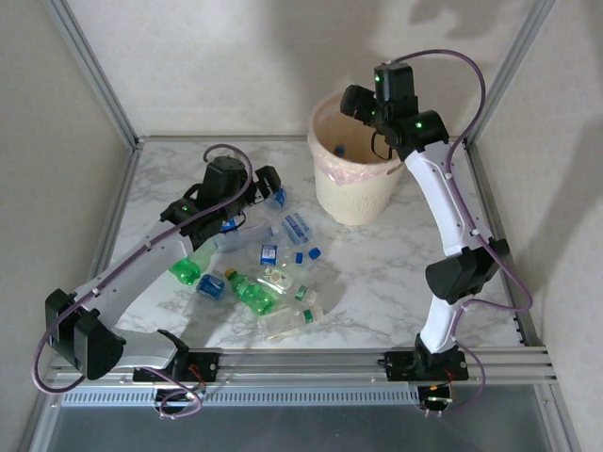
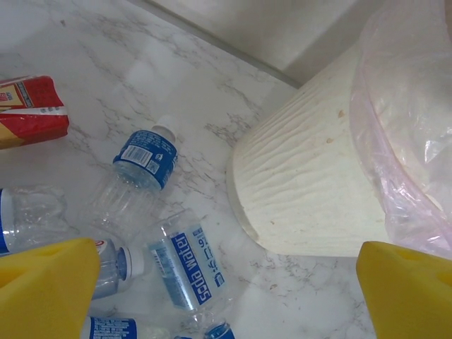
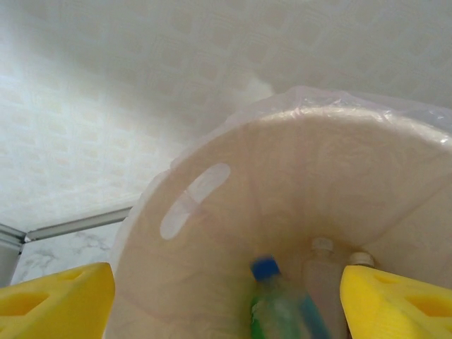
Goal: Put the plastic bottles in the bin
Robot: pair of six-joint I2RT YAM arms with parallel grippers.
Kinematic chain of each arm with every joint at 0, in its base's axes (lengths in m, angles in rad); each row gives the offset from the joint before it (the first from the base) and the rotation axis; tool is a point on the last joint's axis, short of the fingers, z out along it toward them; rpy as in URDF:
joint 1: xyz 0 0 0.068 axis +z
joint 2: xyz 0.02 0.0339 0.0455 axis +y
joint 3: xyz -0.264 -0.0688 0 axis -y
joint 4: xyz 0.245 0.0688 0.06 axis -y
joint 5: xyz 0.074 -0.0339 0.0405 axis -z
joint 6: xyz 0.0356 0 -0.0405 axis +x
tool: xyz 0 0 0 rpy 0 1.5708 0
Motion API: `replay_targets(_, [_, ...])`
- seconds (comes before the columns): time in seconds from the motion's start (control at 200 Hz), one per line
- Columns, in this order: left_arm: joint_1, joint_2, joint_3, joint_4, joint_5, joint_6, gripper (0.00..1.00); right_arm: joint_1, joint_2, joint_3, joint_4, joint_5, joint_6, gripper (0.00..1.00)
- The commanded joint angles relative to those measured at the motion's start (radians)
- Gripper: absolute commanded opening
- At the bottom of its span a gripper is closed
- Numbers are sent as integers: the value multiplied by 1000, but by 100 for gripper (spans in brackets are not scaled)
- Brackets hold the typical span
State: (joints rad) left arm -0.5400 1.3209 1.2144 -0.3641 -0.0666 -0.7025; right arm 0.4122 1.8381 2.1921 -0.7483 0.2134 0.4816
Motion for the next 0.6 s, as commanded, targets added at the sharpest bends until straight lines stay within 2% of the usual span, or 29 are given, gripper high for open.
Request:
replay_targets(0.0, [2, -38, 23, -50, -51, 24, 94, 0, -16, -12, 27, -30, -19, 83])
replay_targets(0.13, [6, -66, 30, -120, -119, 27, 94, 7, -95, -94, 62, -78, -18, 80])
replay_targets(0.33, [61, -163, -38, -261, -215, -14, 94, 76, -315, -371, 189, -145, -14, 80])
replay_targets(0.416, [117, -209, -85, -343, -232, -74, 94, 127, -401, -478, 248, -192, 7, 80])
replay_targets(0.511, [189, -259, -172, -426, -268, -138, 98, 209, -465, -579, 295, -189, 6, 83])
replay_targets(0.591, [287, -279, -250, -424, -209, -177, 98, 272, -486, -626, 285, -163, 6, 83])
